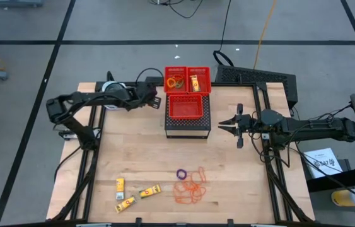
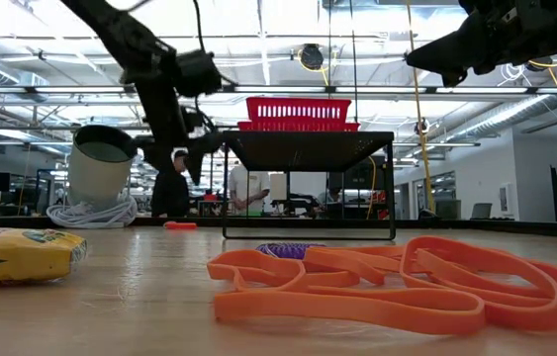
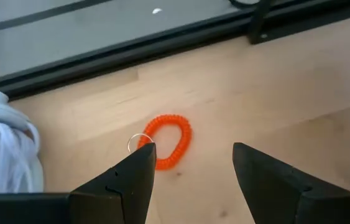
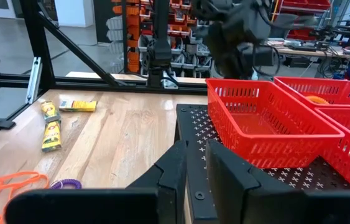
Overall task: Pick & Place Office Desk Supplies
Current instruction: Put the orange spring keychain in the top left red bin on the shelf
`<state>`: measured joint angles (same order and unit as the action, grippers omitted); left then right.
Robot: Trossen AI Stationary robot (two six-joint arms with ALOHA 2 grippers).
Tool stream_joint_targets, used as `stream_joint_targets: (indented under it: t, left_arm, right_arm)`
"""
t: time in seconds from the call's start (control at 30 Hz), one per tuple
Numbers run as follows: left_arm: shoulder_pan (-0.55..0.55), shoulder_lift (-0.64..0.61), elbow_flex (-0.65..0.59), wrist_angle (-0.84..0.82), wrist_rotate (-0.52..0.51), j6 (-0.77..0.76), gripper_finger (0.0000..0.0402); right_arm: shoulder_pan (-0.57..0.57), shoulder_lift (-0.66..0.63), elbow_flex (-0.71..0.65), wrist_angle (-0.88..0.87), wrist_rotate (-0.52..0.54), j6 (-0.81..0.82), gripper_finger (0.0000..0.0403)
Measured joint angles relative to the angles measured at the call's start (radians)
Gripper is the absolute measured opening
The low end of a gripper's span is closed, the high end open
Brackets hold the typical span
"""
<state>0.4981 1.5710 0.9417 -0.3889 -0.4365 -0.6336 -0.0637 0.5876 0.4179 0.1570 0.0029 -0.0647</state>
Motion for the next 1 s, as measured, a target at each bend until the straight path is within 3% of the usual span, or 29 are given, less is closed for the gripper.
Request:
stream_joint_targets:
  t: [0.43,0.73,0.87,1.0]
  left_arm:
    - [0.066,0.240,0.000,0.115,0.076,0.029,0.0225]
    - [0.082,0.286,0.004,0.108,0.104,0.059,0.0222]
    - [0.082,0.288,0.003,0.103,0.123,0.060,0.0188]
    - [0.082,0.289,0.003,0.079,0.133,0.060,0.0125]
  right_arm:
    - [0.000,0.000,0.000,0.000,0.000,0.000,0.0050]
    - [0.000,0.000,0.000,-0.004,0.000,0.000,0.0050]
    - [0.000,0.000,0.000,-0.004,0.000,0.000,0.0050]
    - [0.000,0.000,0.000,-0.004,0.000,0.000,0.0050]
